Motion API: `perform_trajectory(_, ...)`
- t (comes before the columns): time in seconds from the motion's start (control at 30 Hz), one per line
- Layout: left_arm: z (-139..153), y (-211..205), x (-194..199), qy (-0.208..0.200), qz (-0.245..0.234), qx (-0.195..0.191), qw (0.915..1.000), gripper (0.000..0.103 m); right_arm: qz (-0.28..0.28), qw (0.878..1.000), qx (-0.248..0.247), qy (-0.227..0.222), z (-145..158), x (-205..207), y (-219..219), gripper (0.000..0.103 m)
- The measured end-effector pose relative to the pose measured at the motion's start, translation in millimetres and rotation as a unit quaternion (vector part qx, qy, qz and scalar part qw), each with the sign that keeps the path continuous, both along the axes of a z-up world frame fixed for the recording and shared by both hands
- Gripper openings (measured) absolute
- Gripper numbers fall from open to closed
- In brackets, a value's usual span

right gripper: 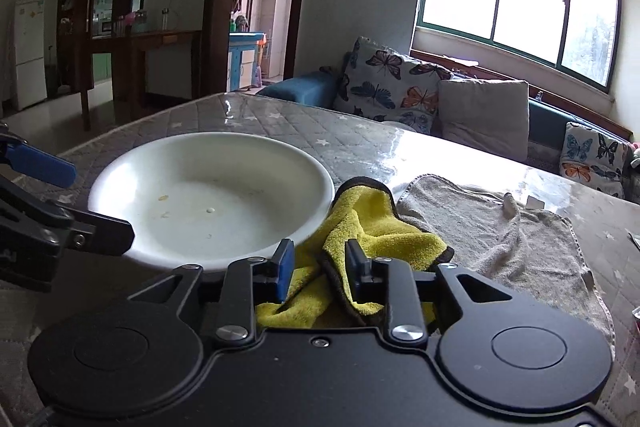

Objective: Clean bowl
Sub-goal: 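Carry the yellow cloth beside the bowl and lower it with the right gripper, then open the right gripper to release the yellow cloth onto the table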

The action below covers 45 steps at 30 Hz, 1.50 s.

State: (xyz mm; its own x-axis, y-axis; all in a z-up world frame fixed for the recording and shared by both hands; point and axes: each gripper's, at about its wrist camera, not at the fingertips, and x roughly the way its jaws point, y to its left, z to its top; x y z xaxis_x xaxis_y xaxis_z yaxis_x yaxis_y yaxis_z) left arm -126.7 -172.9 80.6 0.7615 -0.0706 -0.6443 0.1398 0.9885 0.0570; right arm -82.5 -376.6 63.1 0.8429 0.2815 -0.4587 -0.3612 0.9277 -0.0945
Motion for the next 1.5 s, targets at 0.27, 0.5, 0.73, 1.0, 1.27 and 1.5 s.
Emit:
perform_trajectory(0.27, -4.9, 0.9, -10.0, 0.004, 0.007, -0.011, 0.9999, 0.079, -0.001, 1.0, 0.007, -0.009, 0.3, -18.8, -3.0, 0.037)
perform_trajectory(0.5, -12.5, 0.6, -20.4, 0.007, 0.013, -0.006, 0.9999, 0.079, -0.018, 1.0, 0.018, -0.003, -3.5, -31.8, -8.9, 0.053)
perform_trajectory(0.73, -19.7, 4.1, -30.4, 0.015, 0.018, -0.016, 0.9996, 0.079, -0.03, 0.999, 0.028, -0.002, -8.2, -45.9, -13.1, 0.071)
perform_trajectory(1.0, -26.6, 9.2, -44.2, 0.008, 0.037, -0.026, 0.9989, 0.079, -0.036, 0.999, 0.025, -0.005, -14.1, -65.1, -12.5, 0.08)
perform_trajectory(1.27, -39.6, 13.5, -56.7, 0.012, 0.053, -0.031, 0.998, 0.079, -0.033, 0.999, 0.028, -0.001, -17.5, -77.9, -10.9, 0.089)
perform_trajectory(1.5, -48.1, 16.9, -63.1, 0.019, 0.067, -0.036, 0.9969, 0.079, -0.041, 0.999, 0.032, 0.002, -21.9, -83.9, -14.4, 0.09)
